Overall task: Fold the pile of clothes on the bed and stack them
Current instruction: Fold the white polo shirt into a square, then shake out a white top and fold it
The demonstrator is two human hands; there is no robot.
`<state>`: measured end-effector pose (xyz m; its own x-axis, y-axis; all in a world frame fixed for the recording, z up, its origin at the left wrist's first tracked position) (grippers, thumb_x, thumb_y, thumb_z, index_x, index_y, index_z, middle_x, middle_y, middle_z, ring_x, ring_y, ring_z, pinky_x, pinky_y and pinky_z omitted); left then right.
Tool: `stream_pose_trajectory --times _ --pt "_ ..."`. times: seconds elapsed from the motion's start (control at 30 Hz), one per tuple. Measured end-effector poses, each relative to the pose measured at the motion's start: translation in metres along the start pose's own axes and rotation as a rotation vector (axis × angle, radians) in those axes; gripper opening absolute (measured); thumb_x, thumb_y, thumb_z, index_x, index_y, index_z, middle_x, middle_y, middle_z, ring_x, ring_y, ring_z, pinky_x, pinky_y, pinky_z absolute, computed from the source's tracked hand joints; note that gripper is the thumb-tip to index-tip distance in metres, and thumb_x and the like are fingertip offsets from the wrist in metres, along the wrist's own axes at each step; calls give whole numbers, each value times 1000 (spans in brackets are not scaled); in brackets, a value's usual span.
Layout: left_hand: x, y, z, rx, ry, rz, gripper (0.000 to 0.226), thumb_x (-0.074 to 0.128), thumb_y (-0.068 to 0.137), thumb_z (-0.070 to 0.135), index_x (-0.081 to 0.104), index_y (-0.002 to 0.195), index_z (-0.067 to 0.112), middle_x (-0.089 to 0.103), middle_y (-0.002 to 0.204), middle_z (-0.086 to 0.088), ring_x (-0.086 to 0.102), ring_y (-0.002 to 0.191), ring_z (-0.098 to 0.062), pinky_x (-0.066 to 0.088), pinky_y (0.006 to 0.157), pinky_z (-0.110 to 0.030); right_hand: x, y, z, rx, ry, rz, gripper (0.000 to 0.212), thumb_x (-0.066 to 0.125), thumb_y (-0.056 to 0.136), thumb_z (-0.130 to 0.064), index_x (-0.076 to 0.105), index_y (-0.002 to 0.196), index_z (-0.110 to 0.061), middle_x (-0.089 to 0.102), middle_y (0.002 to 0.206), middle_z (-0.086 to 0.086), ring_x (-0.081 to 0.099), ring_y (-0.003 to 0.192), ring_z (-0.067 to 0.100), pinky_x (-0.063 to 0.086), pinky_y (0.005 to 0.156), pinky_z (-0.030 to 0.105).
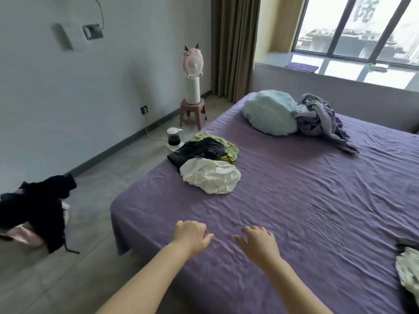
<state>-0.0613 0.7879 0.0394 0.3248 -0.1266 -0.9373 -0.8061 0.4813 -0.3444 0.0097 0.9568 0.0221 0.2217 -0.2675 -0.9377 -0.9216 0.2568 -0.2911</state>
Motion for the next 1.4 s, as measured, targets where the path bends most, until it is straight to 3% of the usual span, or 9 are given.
stream_pose_trajectory --times 0.23,0.57,0.8,0.93,1.13,1.33,1.4 --pt "-8 13 -46 -92 -131 14 45 38 95 56 61 118 25 66 117 3 59 110 -18 37 94 -30 4 36 -41 -54 17 -37 46 37 94 -56 54 125 -27 54 133 -4 45 126 20 34 100 32" --pt "-36 94 -71 -131 -112 -44 47 37 96 56 60 122 24 63 121 3 57 113 -18 38 96 -32 3 143 -37 -68 136 -88 43 38 94 -57 54 116 -24 56 126 -4 48 120 21 40 92 33" --pt "-37 191 -67 -77 -112 -89 45 38 96 54 58 124 25 59 125 2 53 117 -18 38 97 -33 -7 217 -12 54 207 -74 44 38 94 -56 54 121 -25 54 130 -5 46 122 20 39 93 33" --pt "-15 271 -61 -9 -106 -130 40 41 98 45 57 126 22 56 128 0 51 119 -20 39 98 -34 19 257 -2 161 356 -114 47 41 95 -53 47 133 -26 49 137 -5 43 127 17 39 98 30" --pt "35 377 -57 73 -84 -143 32 42 99 32 58 125 20 56 128 -2 53 117 -23 46 93 -35 56 302 -6 283 483 -125 45 44 95 -50 49 133 -26 50 136 -5 44 127 14 38 101 27" --pt "74 453 -75 74 52 -52 37 42 99 34 40 133 18 48 131 -1 41 123 -21 34 101 -34 80 343 -3 363 544 -88 39 47 94 -49 53 127 -28 54 131 -8 47 123 12 36 100 25" --pt "78 468 -81 67 70 -35 33 42 99 33 44 130 20 50 129 0 41 121 -21 31 101 -32 83 348 1 385 543 -76 38 48 94 -49 53 126 -29 54 130 -9 47 122 11 36 100 24"
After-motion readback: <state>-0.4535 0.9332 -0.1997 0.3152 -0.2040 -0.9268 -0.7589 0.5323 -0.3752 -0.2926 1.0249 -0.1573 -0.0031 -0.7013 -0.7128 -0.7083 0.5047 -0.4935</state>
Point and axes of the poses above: each hand's wrist, its own y-axis towards the middle knuckle, its own x-axis out of the palm, z = x × y, the point moved 7 cm from there along y, towards the middle knuckle
